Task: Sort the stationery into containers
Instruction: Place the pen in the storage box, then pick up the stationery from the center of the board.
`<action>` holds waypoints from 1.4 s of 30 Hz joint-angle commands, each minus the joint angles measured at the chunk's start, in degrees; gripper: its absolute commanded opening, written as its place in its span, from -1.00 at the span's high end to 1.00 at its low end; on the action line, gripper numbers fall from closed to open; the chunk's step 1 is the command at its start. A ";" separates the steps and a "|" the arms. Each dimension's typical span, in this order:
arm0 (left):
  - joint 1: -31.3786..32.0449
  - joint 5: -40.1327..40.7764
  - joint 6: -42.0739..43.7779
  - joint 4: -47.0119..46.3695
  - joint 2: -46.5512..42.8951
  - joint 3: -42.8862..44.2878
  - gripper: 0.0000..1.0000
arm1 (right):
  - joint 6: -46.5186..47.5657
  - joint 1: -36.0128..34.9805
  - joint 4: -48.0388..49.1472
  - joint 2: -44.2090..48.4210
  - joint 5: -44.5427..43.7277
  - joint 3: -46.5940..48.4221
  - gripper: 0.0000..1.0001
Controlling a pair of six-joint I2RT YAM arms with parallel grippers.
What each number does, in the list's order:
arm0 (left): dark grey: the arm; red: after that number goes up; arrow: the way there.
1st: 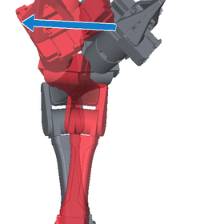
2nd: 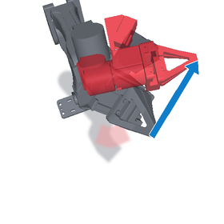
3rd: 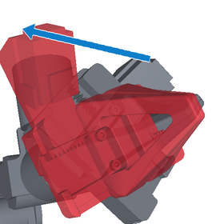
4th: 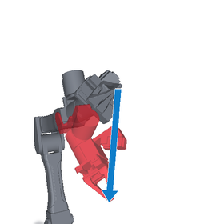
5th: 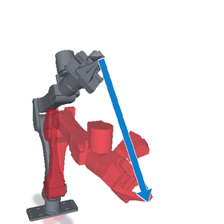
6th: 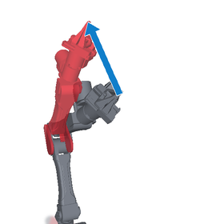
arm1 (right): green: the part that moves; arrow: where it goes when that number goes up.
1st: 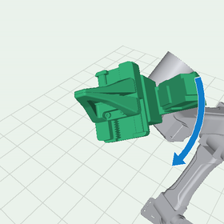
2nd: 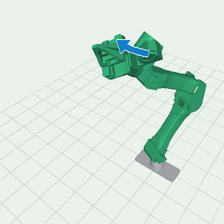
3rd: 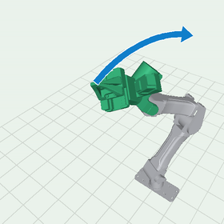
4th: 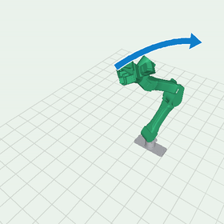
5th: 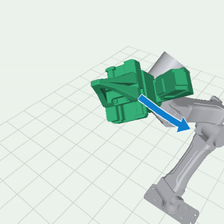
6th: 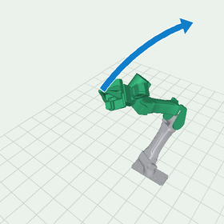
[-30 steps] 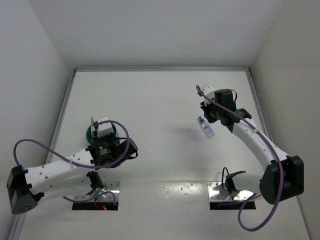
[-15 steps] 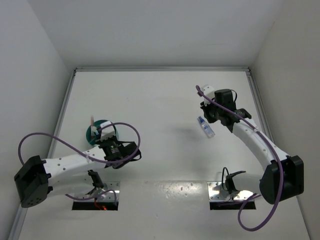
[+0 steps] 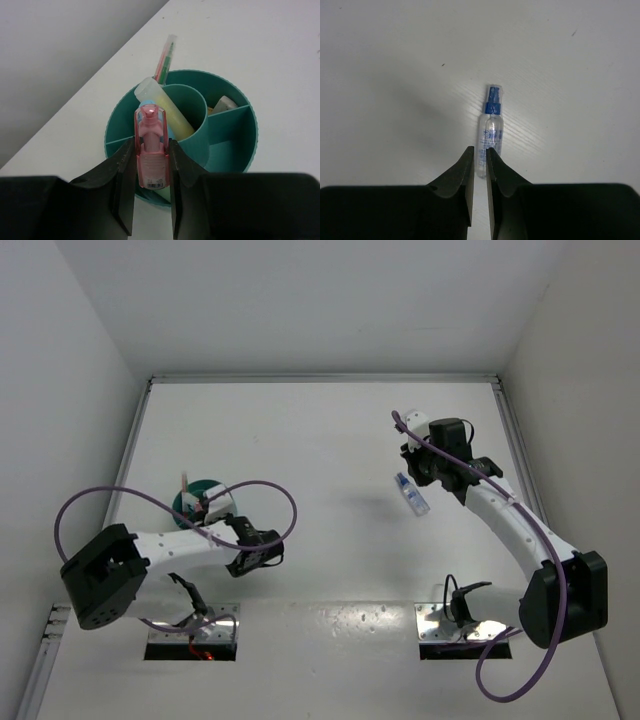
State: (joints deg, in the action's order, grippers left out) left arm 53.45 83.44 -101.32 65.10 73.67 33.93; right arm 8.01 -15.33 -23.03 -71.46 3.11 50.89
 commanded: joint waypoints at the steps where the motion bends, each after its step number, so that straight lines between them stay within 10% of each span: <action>1: -0.63 3.22 -11.87 7.93 2.09 2.62 1.00 | 0.60 0.22 0.79 0.36 0.66 0.52 0.70; 14: -0.63 3.22 -13.91 9.08 1.21 3.24 -0.01 | 0.60 0.22 0.79 0.36 0.66 0.52 0.70; 19: -0.63 2.69 -13.91 9.08 0.69 3.77 -0.05 | 0.60 0.22 0.79 0.36 0.66 0.52 0.70; 24: 4.72 2.69 -10.57 9.08 -2.12 6.75 0.81 | 0.60 0.22 0.79 0.36 0.66 0.52 0.70; 29: 14.29 1.99 0.20 7.43 -4.06 15.70 1.00 | 1.21 0.22 0.79 0.36 0.66 0.52 0.70; 30: 17.36 1.29 6.33 4.45 -2.49 17.38 1.00 | 1.74 0.22 0.79 0.36 0.66 0.52 0.60; 32: 20.19 -0.02 27.96 -7.59 -0.73 21.94 1.00 | 2.35 0.22 0.79 -0.69 -0.47 0.52 -0.44; 34: 25.20 -0.65 35.45 -13.21 2.25 25.03 0.56 | 3.15 0.22 0.79 -1.57 -2.40 0.52 -0.99; 37: 25.91 -7.48 46.28 -17.02 2.88 31.79 -0.25 | 4.29 0.22 0.27 -6.92 -4.60 1.04 -1.00; 39: 23.12 -17.44 50.15 -19.73 0.17 35.04 -0.38 | 4.90 0.22 -1.14 -10.78 -4.61 2.89 -0.57; 40: 19.45 -22.22 52.17 -21.92 -1.67 35.06 -0.99 | 5.52 0.22 -1.67 -14.28 -3.91 3.42 -0.39; 42: 16.17 -32.06 59.17 -30.59 -8.15 35.06 -0.99 | 5.52 0.22 -1.67 -17.29 -3.91 4.30 -0.25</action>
State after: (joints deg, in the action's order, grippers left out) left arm 74.56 66.98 -57.04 46.54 74.26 66.78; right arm 12.23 -15.33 -23.68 -85.03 0.05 52.69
